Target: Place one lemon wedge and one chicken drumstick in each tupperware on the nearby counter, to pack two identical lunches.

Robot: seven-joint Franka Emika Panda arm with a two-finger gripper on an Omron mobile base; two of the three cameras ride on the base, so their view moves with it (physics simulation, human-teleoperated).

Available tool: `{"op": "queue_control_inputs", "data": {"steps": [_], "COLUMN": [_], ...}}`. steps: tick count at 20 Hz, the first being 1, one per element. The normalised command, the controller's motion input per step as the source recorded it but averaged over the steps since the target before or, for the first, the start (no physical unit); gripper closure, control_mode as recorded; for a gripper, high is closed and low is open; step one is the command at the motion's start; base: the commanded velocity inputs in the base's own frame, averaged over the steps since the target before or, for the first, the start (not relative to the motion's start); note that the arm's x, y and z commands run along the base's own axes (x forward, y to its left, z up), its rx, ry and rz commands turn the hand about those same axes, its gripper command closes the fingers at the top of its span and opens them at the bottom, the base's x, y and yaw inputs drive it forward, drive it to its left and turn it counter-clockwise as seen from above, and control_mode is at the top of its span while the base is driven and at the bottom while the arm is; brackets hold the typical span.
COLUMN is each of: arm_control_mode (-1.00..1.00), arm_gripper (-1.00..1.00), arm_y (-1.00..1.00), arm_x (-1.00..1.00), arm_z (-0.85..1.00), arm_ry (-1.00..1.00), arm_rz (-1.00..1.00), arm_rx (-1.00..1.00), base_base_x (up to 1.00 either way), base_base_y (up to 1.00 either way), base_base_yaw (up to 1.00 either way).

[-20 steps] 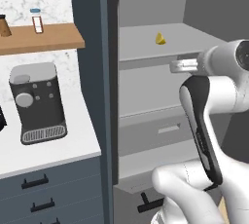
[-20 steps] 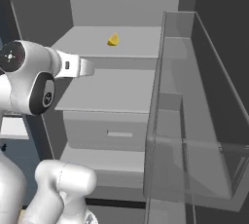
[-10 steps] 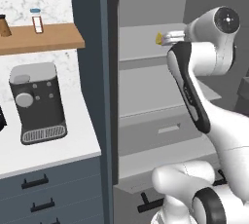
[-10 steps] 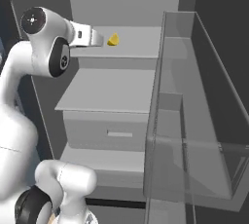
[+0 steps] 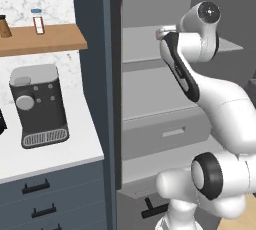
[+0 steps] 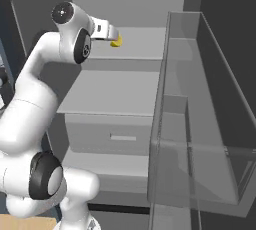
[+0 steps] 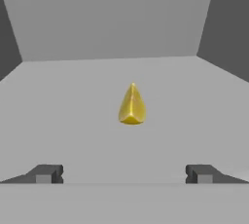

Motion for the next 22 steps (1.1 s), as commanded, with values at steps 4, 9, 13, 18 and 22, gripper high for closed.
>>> {"op": "queue_control_inputs", "data": {"steps": [4, 9, 13, 18, 22], "arm_control_mode": [-1.0, -1.0, -1.0, -1.0, -1.0], "arm_gripper": [-1.0, -1.0, -1.0, -1.0, -1.0], "arm_y": [-0.27, -0.27, -0.06, 0.05, 0.16], "arm_x": [0.99, 0.73, 0.52, 0.09, 0.0], "arm_z": [-0.01, -0.08, -0.23, -0.28, -0.17], "arm_ry": [0.21, 0.07, 0.01, 0.06, 0.08], "arm_rz": [-0.02, 0.0, 0.0, 0.0, 0.0], "arm_rx": [0.0, 0.0, 0.0, 0.0, 0.0], "base_base_x": [0.0, 0.0, 0.0, 0.0, 0.0], "base_base_y": [0.0, 0.0, 0.0, 0.0, 0.0], "base_base_yaw": [0.0, 0.0, 0.0, 0.0, 0.0]}}
